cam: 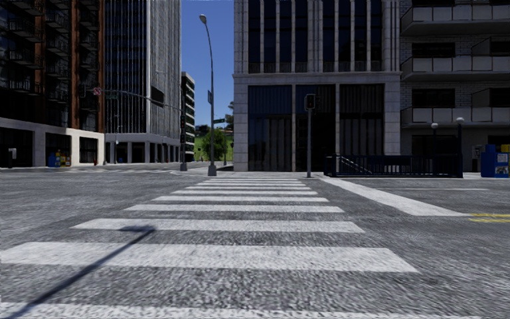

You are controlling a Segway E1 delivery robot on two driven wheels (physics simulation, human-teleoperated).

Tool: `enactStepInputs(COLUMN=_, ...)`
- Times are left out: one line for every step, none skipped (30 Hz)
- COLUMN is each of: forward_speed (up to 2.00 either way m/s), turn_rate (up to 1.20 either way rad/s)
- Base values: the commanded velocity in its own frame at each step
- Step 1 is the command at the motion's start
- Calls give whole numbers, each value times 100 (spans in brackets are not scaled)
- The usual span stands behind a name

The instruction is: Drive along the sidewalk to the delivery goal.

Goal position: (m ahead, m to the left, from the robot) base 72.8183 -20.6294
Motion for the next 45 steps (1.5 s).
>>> enactStepInputs(forward_speed=200, turn_rate=0)
enactStepInputs(forward_speed=200, turn_rate=0)
enactStepInputs(forward_speed=200, turn_rate=0)
enactStepInputs(forward_speed=200, turn_rate=0)
enactStepInputs(forward_speed=200, turn_rate=0)
enactStepInputs(forward_speed=200, turn_rate=0)
enactStepInputs(forward_speed=200, turn_rate=0)
enactStepInputs(forward_speed=200, turn_rate=0)
enactStepInputs(forward_speed=200, turn_rate=0)
enactStepInputs(forward_speed=200, turn_rate=0)
enactStepInputs(forward_speed=200, turn_rate=0)
enactStepInputs(forward_speed=200, turn_rate=0)
enactStepInputs(forward_speed=200, turn_rate=0)
enactStepInputs(forward_speed=200, turn_rate=0)
enactStepInputs(forward_speed=200, turn_rate=0)
enactStepInputs(forward_speed=200, turn_rate=0)
enactStepInputs(forward_speed=200, turn_rate=0)
enactStepInputs(forward_speed=200, turn_rate=0)
enactStepInputs(forward_speed=200, turn_rate=0)
enactStepInputs(forward_speed=200, turn_rate=0)
enactStepInputs(forward_speed=200, turn_rate=0)
enactStepInputs(forward_speed=200, turn_rate=0)
enactStepInputs(forward_speed=200, turn_rate=0)
enactStepInputs(forward_speed=200, turn_rate=0)
enactStepInputs(forward_speed=200, turn_rate=0)
enactStepInputs(forward_speed=200, turn_rate=0)
enactStepInputs(forward_speed=200, turn_rate=0)
enactStepInputs(forward_speed=200, turn_rate=0)
enactStepInputs(forward_speed=200, turn_rate=0)
enactStepInputs(forward_speed=200, turn_rate=0)
enactStepInputs(forward_speed=200, turn_rate=0)
enactStepInputs(forward_speed=200, turn_rate=0)
enactStepInputs(forward_speed=200, turn_rate=0)
enactStepInputs(forward_speed=200, turn_rate=0)
enactStepInputs(forward_speed=200, turn_rate=0)
enactStepInputs(forward_speed=200, turn_rate=0)
enactStepInputs(forward_speed=200, turn_rate=0)
enactStepInputs(forward_speed=200, turn_rate=0)
enactStepInputs(forward_speed=200, turn_rate=0)
enactStepInputs(forward_speed=200, turn_rate=0)
enactStepInputs(forward_speed=200, turn_rate=0)
enactStepInputs(forward_speed=200, turn_rate=0)
enactStepInputs(forward_speed=200, turn_rate=0)
enactStepInputs(forward_speed=200, turn_rate=0)
enactStepInputs(forward_speed=200, turn_rate=0)
